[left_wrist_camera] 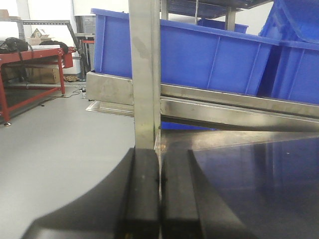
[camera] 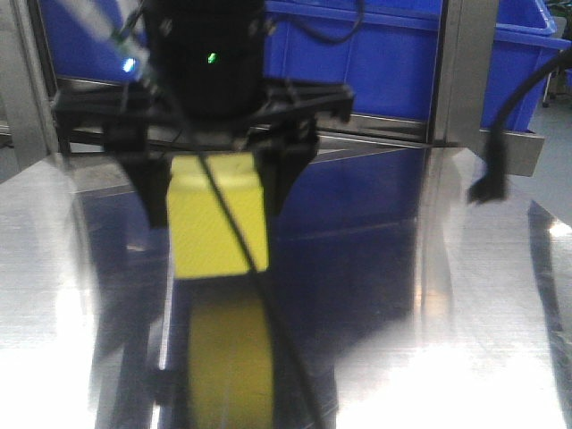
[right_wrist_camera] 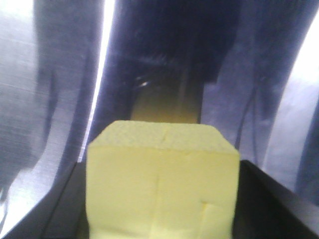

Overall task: Place yellow foam block on left shelf second layer
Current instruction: 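Close the right gripper on the yellow foam cube, then lift the cube with the right gripper and raise it clear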

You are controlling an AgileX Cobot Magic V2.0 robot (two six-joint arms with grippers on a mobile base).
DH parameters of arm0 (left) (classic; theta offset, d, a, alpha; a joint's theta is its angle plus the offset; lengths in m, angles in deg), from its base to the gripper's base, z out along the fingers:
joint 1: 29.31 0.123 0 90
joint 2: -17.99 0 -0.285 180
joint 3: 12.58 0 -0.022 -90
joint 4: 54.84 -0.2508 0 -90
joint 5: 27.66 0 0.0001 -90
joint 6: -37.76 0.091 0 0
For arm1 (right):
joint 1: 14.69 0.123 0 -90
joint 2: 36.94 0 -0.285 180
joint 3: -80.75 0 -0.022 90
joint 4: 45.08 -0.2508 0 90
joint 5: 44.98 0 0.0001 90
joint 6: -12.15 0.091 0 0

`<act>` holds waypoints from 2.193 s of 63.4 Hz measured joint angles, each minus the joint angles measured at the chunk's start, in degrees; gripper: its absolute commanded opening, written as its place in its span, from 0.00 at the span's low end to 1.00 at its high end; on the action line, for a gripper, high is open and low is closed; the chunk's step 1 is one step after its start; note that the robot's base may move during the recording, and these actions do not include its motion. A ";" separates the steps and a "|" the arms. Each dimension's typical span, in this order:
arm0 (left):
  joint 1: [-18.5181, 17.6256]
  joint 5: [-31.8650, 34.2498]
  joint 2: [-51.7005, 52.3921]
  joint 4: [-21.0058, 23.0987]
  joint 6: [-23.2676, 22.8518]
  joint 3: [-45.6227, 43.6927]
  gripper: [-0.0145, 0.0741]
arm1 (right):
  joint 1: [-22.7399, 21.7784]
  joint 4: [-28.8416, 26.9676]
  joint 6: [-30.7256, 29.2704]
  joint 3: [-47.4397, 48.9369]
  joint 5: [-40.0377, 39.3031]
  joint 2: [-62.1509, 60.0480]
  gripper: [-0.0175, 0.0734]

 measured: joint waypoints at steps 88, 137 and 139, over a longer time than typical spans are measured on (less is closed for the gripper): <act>0.00 0.00 0.00 0.00 0.00 0.00 0.30 | -48.72 -13.80 -49.32 -59.39 -37.41 -76.51 0.77; 0.00 0.00 0.00 0.00 0.00 0.00 0.30 | -48.81 -13.80 -49.32 -67.19 -50.38 -90.85 0.77; 0.00 0.00 0.00 0.00 0.00 0.00 0.30 | -48.81 -13.80 -49.32 -67.19 -50.38 -90.85 0.77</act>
